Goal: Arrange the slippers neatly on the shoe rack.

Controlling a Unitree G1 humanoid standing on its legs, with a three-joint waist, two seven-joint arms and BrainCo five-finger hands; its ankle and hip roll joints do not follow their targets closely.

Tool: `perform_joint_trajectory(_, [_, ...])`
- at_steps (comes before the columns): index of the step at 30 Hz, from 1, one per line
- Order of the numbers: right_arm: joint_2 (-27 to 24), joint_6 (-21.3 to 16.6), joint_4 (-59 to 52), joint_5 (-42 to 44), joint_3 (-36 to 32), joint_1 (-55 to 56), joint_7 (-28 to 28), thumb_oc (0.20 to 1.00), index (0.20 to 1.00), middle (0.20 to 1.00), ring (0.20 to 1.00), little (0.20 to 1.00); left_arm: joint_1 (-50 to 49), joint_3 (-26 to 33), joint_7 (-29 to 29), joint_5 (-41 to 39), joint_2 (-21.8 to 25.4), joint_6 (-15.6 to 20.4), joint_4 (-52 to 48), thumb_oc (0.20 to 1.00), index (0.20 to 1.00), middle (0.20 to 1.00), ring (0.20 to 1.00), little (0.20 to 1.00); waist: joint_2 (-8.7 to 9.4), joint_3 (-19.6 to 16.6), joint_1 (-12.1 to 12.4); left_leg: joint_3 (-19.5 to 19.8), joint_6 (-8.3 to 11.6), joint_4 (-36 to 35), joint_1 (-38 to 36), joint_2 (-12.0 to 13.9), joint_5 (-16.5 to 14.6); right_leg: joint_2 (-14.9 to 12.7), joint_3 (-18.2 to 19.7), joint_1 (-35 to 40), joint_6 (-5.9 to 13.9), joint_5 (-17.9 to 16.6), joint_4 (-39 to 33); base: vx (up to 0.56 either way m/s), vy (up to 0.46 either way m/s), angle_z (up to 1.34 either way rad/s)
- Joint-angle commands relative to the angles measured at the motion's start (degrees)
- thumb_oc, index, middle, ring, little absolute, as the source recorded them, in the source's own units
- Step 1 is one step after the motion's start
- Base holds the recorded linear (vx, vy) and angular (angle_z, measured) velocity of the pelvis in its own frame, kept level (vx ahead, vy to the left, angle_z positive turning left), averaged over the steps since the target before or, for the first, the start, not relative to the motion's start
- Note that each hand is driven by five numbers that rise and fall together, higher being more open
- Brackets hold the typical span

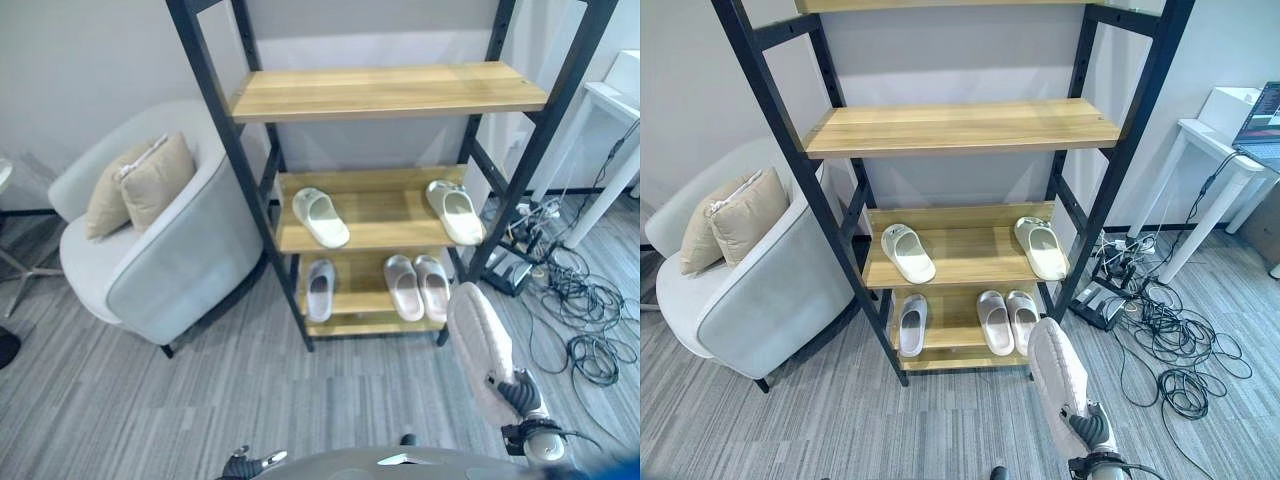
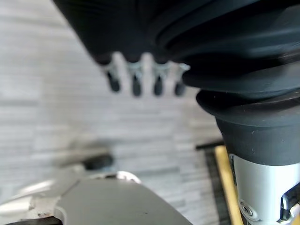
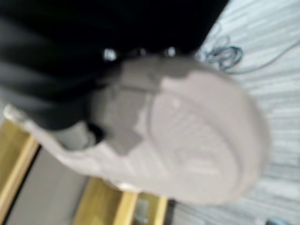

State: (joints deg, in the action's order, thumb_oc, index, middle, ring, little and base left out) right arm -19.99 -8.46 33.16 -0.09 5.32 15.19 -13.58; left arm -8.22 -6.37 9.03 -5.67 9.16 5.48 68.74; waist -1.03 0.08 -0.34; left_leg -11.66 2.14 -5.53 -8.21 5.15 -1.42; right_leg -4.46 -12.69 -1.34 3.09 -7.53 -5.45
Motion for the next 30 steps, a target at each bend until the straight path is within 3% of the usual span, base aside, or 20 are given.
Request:
perform_joint_trajectory(1, [1.9, -2.7, -0.9, 2.4, 0.2, -3.9, -0.1, 0.200, 0.200, 0.200, 0.200, 0.200, 2.5, 2.0, 0.0, -2.1, 1.4, 1.1, 1.9, 1.000, 1.000, 1.000, 1.000, 1.000, 2.92, -0.2, 0.1, 2.4, 0.13, 0.5, 1.6, -2.3, -0.6, -3.4, 1.4, 6.1, 4.60, 4.2, 0.5, 0.00, 0.000, 0.00])
perform_joint_trajectory(17, [1.8, -1.6, 0.9, 1.9, 1.0, -4.8, 1.2, 0.200, 0.200, 0.200, 0.200, 0.200, 2.2, 2.9, -0.9, -2.8, 2.0, 0.8, 2.3, 1.000, 1.000, 1.000, 1.000, 1.000, 3.21, 0.2, 0.2, 2.6, -0.19, 0.5, 0.9, -2.6, -0.8, -3.6, 1.5, 6.3, 4.48, 4.6, 0.8, 0.00, 0.001, 0.00])
perform_joint_trajectory(19, [0.9, -1.5, 0.0, 2.6, 1.3, -6.0, 1.3, 0.200, 0.200, 0.200, 0.200, 0.200, 3.7, 2.0, -0.5, -4.2, 3.8, 1.2, -1.0, 1.000, 1.000, 1.000, 1.000, 1.000, 4.54, 5.0, 0.3, 3.1, -0.90, 10.7, 7.7, -2.0, -3.2, -4.4, 1.9, 2.9, 3.51, 6.3, 6.4, -0.21, -0.034, 0.04])
perform_joint_trajectory(20, [0.9, -1.5, 0.1, 2.6, 1.3, -6.0, 1.3, 0.200, 0.200, 0.200, 0.200, 0.200, 3.8, 2.1, -0.5, -4.2, 3.8, 1.2, -1.0, 1.000, 1.000, 1.000, 1.000, 1.000, 4.52, 4.9, 0.2, 3.2, -0.92, 11.3, 8.2, -1.9, -3.5, -4.4, 1.8, 2.6, 3.50, 6.4, 6.7, -0.24, -0.031, 0.10])
perform_joint_trajectory(21, [0.3, -1.6, -0.5, 3.0, 1.6, -6.9, 1.2, 0.200, 0.200, 0.200, 0.200, 0.200, 5.0, 1.4, -0.2, -5.1, 4.7, 1.5, -2.8, 1.000, 1.000, 1.000, 1.000, 1.000, 4.87, 7.4, 0.1, 3.4, -1.09, 15.1, 11.2, -1.7, -4.4, -4.7, 1.9, -0.1, 2.90, 7.2, 9.9, -0.33, -0.019, 0.06])
perform_joint_trajectory(23, [-1.0, -1.8, 0.2, 5.1, 2.4, -10.1, 0.7, 0.200, 0.200, 0.200, 0.200, 0.200, 7.3, 0.5, -0.4, -8.5, 6.4, 2.3, -5.3, 1.000, 1.000, 1.000, 1.000, 1.000, 4.85, 11.2, -0.2, 4.7, -1.80, 24.2, 20.7, -1.1, -6.7, -5.5, 2.1, -9.9, 1.85, 8.6, 20.2, -0.40, -0.001, 0.07])
perform_joint_trajectory(25, [-1.1, -1.8, 0.9, 6.3, 3.5, -12.3, 0.3, 0.200, 0.200, 0.200, 0.200, 0.200, 11.1, 0.5, -0.5, -9.5, 7.2, 2.4, -3.2, 1.000, 1.000, 1.000, 1.000, 1.000, 4.84, 11.4, -0.7, 5.5, -2.06, 29.0, 26.7, -0.7, -7.8, -5.9, 2.6, -16.2, 1.38, 9.9, 25.6, -0.16, 0.031, 0.17])
perform_joint_trajectory(26, [-1.2, -1.6, 0.9, 7.0, 4.6, -13.5, 0.3, 0.200, 0.200, 0.200, 0.200, 0.200, 13.5, 1.2, -0.2, -10.4, 7.8, 2.6, -1.8, 1.000, 1.000, 1.000, 1.000, 1.000, 4.80, 11.1, -0.8, 6.1, -2.04, 33.3, 30.4, -0.3, -10.4, -5.7, 3.5, -20.1, 1.16, 12.5, 30.1, 0.00, 0.000, 0.00])
perform_joint_trajectory(30, [-1.8, -1.8, 0.5, 7.8, 5.7, -16.8, -1.2, 0.200, 0.200, 0.200, 0.200, 0.200, 16.4, 2.2, 0.8, -14.0, 8.9, 3.3, -1.5, 1.000, 1.000, 1.000, 1.000, 1.000, 4.82, 11.3, -1.0, 6.2, -2.59, 39.6, 37.9, 0.6, -11.8, -6.0, 4.2, -27.9, 0.44, 14.3, 36.4, -0.08, 0.014, -0.01])
